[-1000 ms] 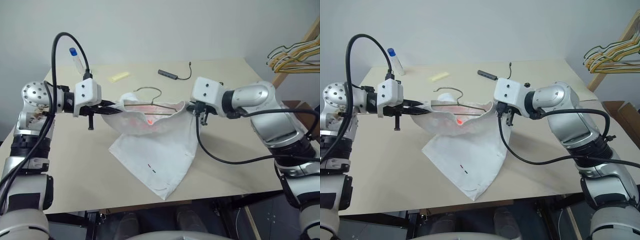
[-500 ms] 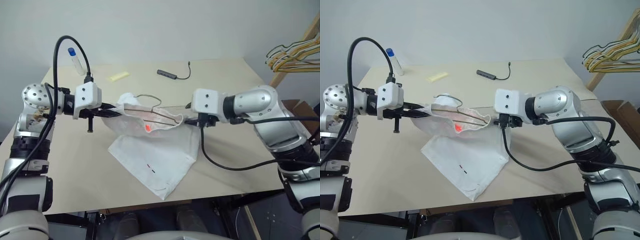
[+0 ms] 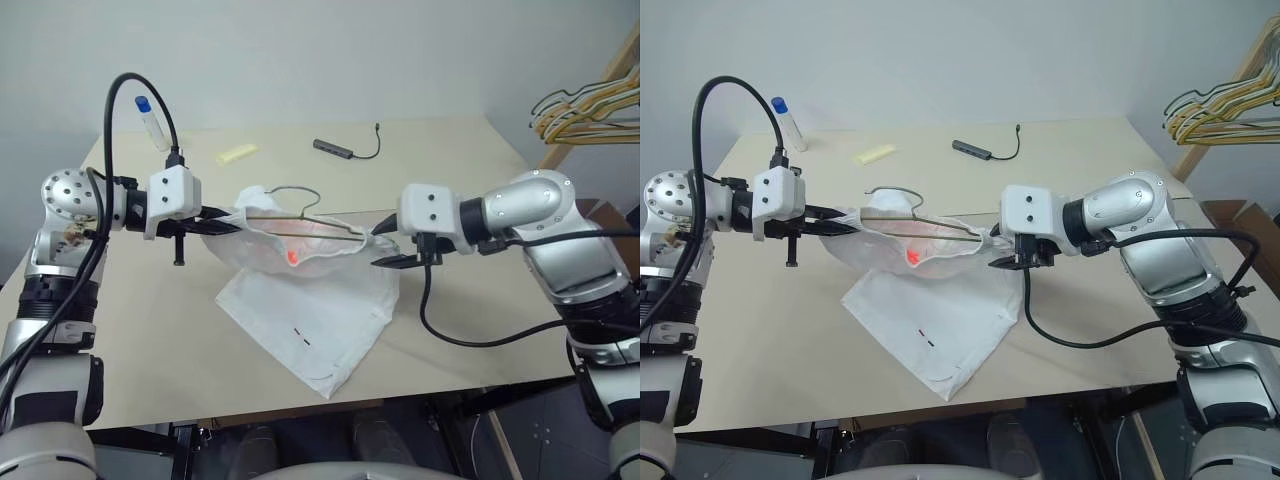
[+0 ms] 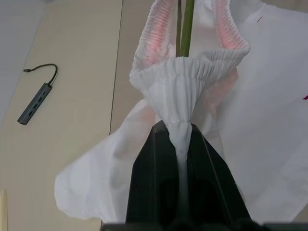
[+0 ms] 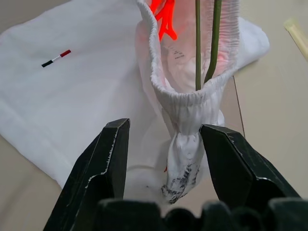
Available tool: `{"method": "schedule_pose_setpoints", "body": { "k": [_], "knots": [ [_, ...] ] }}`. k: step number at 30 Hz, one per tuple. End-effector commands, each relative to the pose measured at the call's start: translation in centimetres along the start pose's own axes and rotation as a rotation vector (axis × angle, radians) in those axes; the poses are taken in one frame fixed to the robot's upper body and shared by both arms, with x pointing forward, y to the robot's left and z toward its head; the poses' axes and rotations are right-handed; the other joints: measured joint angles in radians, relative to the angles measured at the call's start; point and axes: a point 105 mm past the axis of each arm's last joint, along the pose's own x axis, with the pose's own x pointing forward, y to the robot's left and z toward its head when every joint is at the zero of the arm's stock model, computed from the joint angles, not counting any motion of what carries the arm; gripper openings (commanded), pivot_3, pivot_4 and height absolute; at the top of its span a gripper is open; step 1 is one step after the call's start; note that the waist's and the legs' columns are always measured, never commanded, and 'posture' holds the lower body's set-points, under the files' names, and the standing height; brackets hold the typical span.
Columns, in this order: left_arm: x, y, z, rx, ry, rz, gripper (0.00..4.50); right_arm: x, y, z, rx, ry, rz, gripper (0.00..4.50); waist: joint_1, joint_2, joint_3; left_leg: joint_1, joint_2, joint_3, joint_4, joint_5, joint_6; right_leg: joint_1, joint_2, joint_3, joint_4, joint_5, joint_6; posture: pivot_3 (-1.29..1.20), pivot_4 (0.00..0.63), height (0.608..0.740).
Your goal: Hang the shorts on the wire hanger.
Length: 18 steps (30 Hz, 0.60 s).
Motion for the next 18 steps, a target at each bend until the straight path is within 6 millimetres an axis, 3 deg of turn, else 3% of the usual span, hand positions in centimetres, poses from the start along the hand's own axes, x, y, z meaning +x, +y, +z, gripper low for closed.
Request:
{"method": "schedule_pose_setpoints", "body": {
  "k": [1,7,14,18],
  "knots": [
    [-0.8,1.0,1.5,0.040,-0.041,0.042,0.00,-0.2,-1.2,0.4,0.002,-0.013,-0.066,2.80,-0.001,0.000,0.000,0.000,0.000,0.000,0.000,0.000,0.000,0.000,0.000,0.000,0.000,0.000,0.000,-0.09,0.000,0.740],
    [-0.9,0.9,1.9,0.045,-0.061,0.033,0.00,0.6,-2.7,0.1,0.081,-0.029,-0.145,2.80,-0.009,0.000,0.000,0.000,0.000,0.000,0.000,0.000,0.000,-0.001,0.000,0.000,0.002,0.000,0.000,-0.09,0.000,0.740],
    [-0.8,0.9,2.1,0.048,-0.077,0.032,0.00,1.0,-2.7,1.5,0.133,-0.122,-0.114,2.80,-0.013,0.000,0.000,0.000,0.000,-0.001,0.000,0.000,0.000,-0.001,0.000,0.000,0.003,0.000,0.000,-0.09,0.000,0.740],
    [-0.8,0.9,2.5,0.042,-0.103,0.033,0.00,1.2,-2.6,1.7,0.156,-0.135,-0.097,1.88,-0.016,0.000,0.000,0.000,0.000,-0.001,0.000,0.000,0.000,-0.001,0.000,0.000,0.004,0.000,0.000,-0.09,0.000,0.740]
  ]
}}
